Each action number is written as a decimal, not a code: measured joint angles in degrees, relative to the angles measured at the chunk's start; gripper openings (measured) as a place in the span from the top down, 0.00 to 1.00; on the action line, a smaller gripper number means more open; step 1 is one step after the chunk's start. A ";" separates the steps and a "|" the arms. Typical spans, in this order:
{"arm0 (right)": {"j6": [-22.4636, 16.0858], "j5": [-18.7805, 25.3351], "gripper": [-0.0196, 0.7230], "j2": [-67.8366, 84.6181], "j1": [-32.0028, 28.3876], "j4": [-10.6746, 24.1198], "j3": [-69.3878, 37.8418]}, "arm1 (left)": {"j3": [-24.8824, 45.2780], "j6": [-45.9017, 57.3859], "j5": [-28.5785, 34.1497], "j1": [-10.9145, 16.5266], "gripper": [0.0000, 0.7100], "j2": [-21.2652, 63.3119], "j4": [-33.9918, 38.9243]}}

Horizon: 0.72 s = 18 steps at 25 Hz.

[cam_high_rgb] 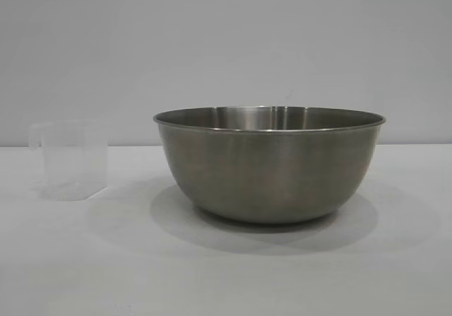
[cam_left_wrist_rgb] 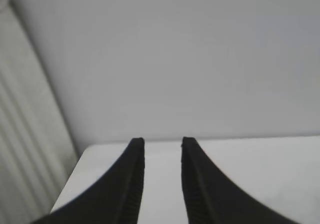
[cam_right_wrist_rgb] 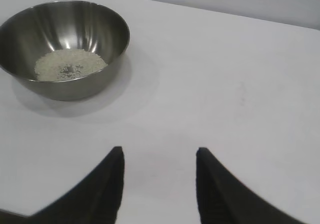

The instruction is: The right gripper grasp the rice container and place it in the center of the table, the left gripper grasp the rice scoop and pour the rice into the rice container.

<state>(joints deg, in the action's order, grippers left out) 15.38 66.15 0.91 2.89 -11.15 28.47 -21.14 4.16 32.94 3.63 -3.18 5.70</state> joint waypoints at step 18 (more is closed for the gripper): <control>0.00 0.00 0.54 0.00 0.00 -0.10 0.00 | -6.96 -7.93 31.37 0.00 0.81 4.16 -7.87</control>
<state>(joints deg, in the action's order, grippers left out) 15.38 66.15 0.91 2.89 -11.24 28.47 -28.11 -3.77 64.31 3.63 0.97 -2.17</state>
